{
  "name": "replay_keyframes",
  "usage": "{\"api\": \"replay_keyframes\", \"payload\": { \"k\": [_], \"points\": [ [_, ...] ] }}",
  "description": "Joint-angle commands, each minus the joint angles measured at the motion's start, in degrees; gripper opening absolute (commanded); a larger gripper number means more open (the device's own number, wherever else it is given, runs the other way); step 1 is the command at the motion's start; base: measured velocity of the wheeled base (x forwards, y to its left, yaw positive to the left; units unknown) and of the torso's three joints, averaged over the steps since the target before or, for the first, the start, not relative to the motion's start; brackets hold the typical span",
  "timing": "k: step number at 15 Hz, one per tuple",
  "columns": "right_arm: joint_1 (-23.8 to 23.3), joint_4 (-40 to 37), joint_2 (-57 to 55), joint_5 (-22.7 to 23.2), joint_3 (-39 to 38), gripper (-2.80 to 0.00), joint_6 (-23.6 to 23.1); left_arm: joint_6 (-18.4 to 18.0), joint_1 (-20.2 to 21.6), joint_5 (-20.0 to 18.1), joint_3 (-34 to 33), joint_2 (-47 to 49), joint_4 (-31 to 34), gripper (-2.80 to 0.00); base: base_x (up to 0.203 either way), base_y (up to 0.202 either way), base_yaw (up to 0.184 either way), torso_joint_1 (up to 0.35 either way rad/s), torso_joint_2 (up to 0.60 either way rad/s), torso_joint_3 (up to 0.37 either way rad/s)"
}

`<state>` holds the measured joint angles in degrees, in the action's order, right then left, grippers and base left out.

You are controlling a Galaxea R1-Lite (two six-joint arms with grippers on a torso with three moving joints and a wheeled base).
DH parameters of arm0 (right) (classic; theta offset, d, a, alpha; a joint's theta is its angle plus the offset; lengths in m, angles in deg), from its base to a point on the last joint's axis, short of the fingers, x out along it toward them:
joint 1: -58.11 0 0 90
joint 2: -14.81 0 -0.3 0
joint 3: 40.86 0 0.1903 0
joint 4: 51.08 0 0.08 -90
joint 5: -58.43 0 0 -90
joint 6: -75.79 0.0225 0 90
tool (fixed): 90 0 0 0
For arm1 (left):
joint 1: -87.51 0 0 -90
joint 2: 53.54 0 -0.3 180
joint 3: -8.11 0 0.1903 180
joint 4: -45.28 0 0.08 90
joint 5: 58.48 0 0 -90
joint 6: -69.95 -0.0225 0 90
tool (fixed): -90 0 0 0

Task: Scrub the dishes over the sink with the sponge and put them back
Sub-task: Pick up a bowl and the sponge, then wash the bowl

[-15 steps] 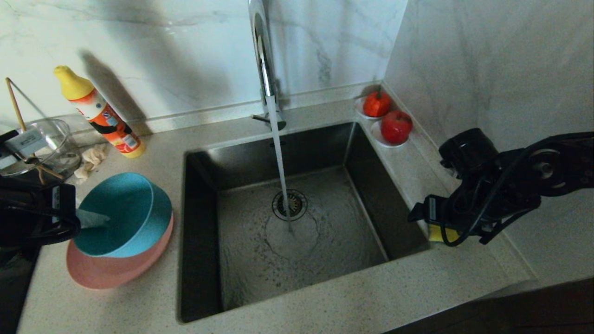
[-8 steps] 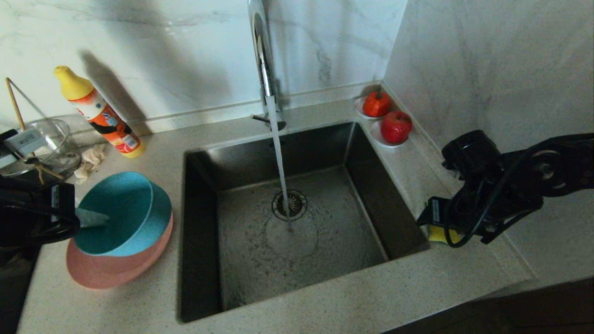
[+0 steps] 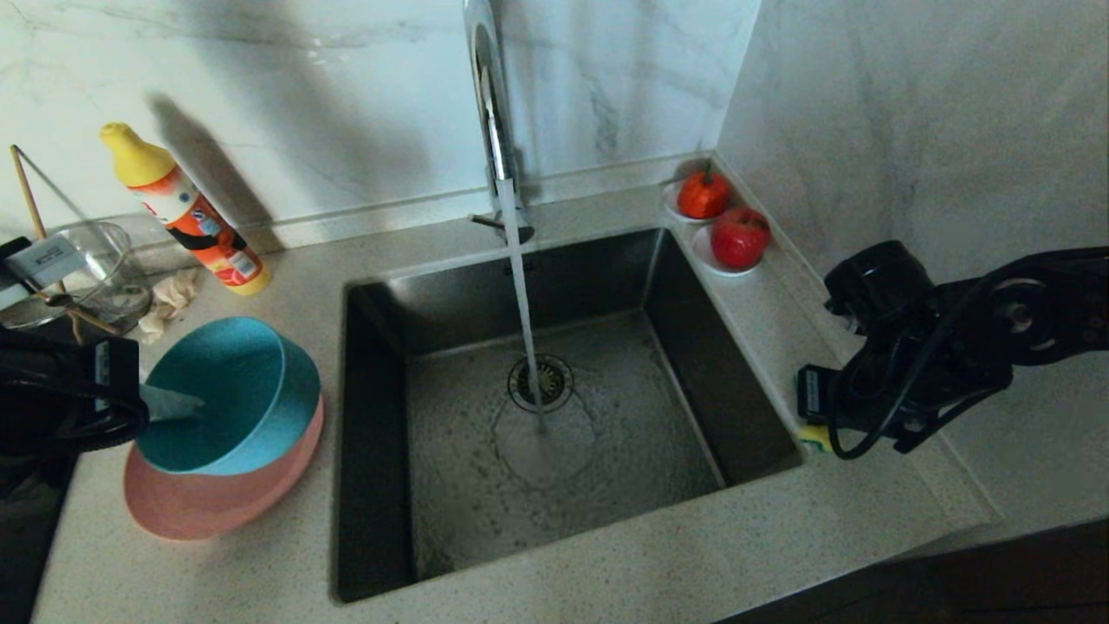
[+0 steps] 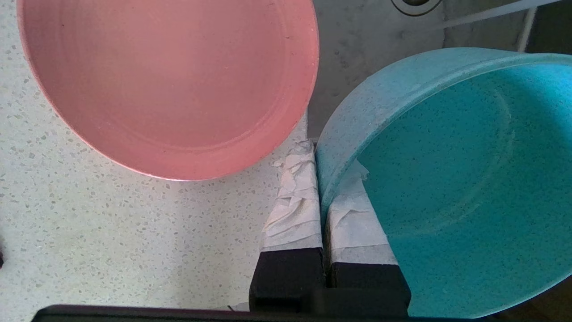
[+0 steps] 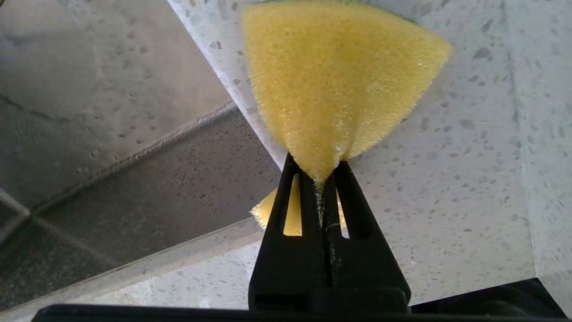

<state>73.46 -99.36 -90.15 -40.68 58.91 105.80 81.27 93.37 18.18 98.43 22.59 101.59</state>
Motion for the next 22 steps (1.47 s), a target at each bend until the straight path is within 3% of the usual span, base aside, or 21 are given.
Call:
{"api": "replay_keyframes", "payload": {
  "k": [1,7,10,12,15,19,22],
  "points": [
    [0.03,-0.14,0.7,-0.21,0.07,-2.8,0.16,0.1,0.02,-0.11,0.02,-0.1,0.2,-2.8,0.0,0.0,0.0,0.0,0.0,0.0],
    [1.45,-2.46,10.23,1.27,-0.53,-2.8,-0.26,0.37,-1.25,-0.55,0.22,-0.05,0.2,-2.8,0.0,0.0,0.0,0.0,0.0,0.0],
    [4.82,-7.35,17.1,7.88,-0.68,-2.8,-0.3,0.85,-6.3,0.33,0.35,2.19,-0.08,-2.8,0.0,0.0,0.0,0.0,0.0,0.0],
    [7.83,-10.83,20.23,10.17,-0.93,-2.8,-0.25,2.48,-10.5,3.5,0.37,4.64,-2.34,-2.8,0.0,0.0,0.0,0.0,0.0,0.0],
    [11.52,-14.54,24.22,10.59,-1.15,-2.8,-0.06,6.69,-17.39,11.52,0.69,9.64,-5.9,-2.8,0.0,0.0,0.0,0.0,0.0,0.0],
    [15.53,-16.76,26.89,10.52,-1.52,-2.8,0.46,15.57,-22.18,16.85,6.48,16.71,-5.45,-2.8,0.0,0.0,0.0,0.0,0.0,0.0],
    [15.68,-16.84,27.43,10.52,-1.59,-2.8,0.57,18.66,-26.13,20.12,9.02,20.75,-6.0,-2.8,0.0,0.0,0.0,0.0,0.0,0.0]
  ]
}}
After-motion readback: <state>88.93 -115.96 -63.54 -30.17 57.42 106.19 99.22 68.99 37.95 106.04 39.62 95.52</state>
